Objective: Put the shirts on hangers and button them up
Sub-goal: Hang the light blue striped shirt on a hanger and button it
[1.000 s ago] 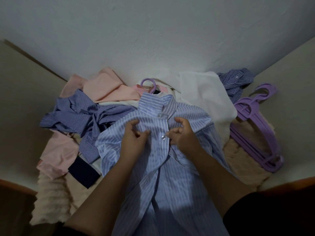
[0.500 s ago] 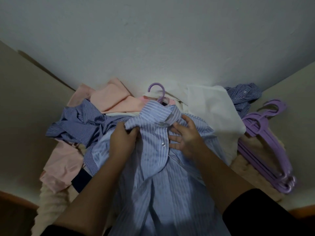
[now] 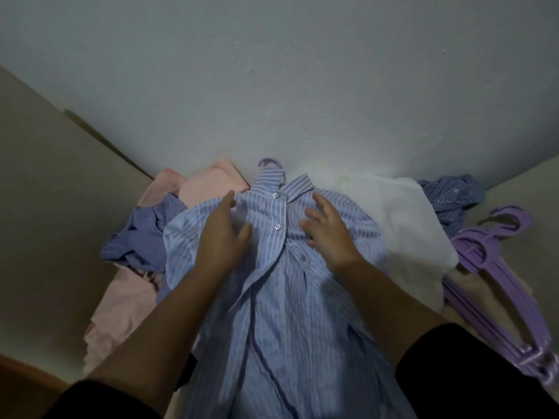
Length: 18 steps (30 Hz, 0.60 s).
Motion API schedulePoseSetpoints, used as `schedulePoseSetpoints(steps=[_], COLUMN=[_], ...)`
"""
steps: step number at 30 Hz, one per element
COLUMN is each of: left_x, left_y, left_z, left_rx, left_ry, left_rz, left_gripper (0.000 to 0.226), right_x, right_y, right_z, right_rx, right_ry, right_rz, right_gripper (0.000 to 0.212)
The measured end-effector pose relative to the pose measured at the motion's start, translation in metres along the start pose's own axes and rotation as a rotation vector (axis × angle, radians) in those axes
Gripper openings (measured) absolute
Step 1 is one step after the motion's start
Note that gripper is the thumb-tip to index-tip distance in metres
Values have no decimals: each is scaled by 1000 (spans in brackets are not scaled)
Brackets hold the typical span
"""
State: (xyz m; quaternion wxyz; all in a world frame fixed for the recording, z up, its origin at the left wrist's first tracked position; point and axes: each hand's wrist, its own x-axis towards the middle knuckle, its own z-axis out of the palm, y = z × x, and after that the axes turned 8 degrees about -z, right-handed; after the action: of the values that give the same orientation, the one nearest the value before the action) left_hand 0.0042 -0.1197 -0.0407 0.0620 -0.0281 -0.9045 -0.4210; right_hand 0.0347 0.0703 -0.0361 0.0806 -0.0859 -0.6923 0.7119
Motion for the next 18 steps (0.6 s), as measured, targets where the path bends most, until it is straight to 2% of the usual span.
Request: schedulePoseSetpoints(steps=[2, 3, 6, 8, 11, 14, 18], left_x=[-28, -42, -73, -83, -96, -109, -112], left_y=[-5, -6, -12, -17, -13, 0, 5], left_z=[8, 13, 28, 33, 35, 38, 43], left_rx=[24, 43, 108, 134, 29, -72, -118], left_ry=[92, 86, -42, -86, -70, -64, -85], left_rz=[100, 123, 28, -99, -200, -259, -297], left_gripper=[49, 42, 39, 36, 17, 25, 25], right_x=[-12, -19, -42, -57, -68, -71, -69], right_y=[15, 23, 42, 44, 44, 48, 46], right_z=[-3, -4, -6, -7, -1, 11, 17], right_rx=[-111, -168, -315, -371, -328, -234, -114], right_ry=[111, 166, 225, 186, 100, 96, 139], right_rz=[-94, -137, -175, -96, 34, 133, 233], right_gripper=[50, 44, 30, 26, 28, 32, 23])
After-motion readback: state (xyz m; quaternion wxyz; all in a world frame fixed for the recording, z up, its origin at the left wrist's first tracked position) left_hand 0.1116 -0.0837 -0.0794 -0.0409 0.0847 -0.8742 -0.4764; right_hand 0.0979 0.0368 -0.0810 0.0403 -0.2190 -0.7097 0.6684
